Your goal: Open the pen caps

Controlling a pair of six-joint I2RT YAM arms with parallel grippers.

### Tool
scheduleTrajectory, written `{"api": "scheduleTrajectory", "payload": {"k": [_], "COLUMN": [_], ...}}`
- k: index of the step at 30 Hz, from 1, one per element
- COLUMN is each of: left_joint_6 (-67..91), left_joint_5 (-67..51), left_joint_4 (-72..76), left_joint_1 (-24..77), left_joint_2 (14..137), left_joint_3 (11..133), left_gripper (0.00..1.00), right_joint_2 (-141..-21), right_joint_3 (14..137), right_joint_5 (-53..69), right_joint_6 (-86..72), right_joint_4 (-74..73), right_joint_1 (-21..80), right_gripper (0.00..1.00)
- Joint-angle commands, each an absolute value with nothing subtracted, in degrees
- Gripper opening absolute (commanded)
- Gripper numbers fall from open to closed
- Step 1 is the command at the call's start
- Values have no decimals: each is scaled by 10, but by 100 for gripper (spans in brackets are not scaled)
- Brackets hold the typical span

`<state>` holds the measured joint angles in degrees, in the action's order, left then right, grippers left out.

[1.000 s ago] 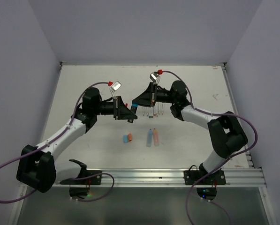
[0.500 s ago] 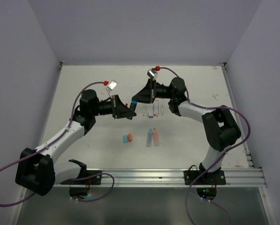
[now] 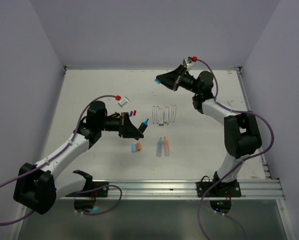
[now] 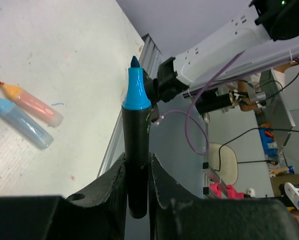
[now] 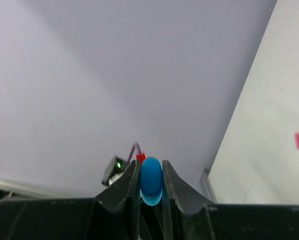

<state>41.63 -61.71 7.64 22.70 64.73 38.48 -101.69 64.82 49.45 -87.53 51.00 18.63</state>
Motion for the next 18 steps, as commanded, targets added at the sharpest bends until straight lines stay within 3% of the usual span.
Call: {"api": "scheduleTrajectory", "payload": {"k": [1,6,7,10,13,18], "left_joint_6": [367,321,276,230,232,239], "left_joint_5": [-659,-567,-518,-309,-195,-117], "left_joint_4": [27,-63,-166,-317,-350,-370], "left_joint_1": [228,222,216,206,203,202], "left_joint_2": [628,628,637,668,664,651], "left_joint_3": [374,405,447,521,552,589], "left_gripper": [0,0,0,0,0,0], "right_joint_2": [-1027,-1012,-1002,-961,-989,-998], "right_joint_3": [700,724,722,742,801,760], "right_joint_5": [419,460,469,430,383,336], "right_joint_6": [-896,-818,-746,-531,-377,-360], "right_joint_4": [526,395,346,-6,-247,-285], "right_joint_1": [165,166,167,185,259,330], "right_gripper": [0,0,0,0,0,0]}}
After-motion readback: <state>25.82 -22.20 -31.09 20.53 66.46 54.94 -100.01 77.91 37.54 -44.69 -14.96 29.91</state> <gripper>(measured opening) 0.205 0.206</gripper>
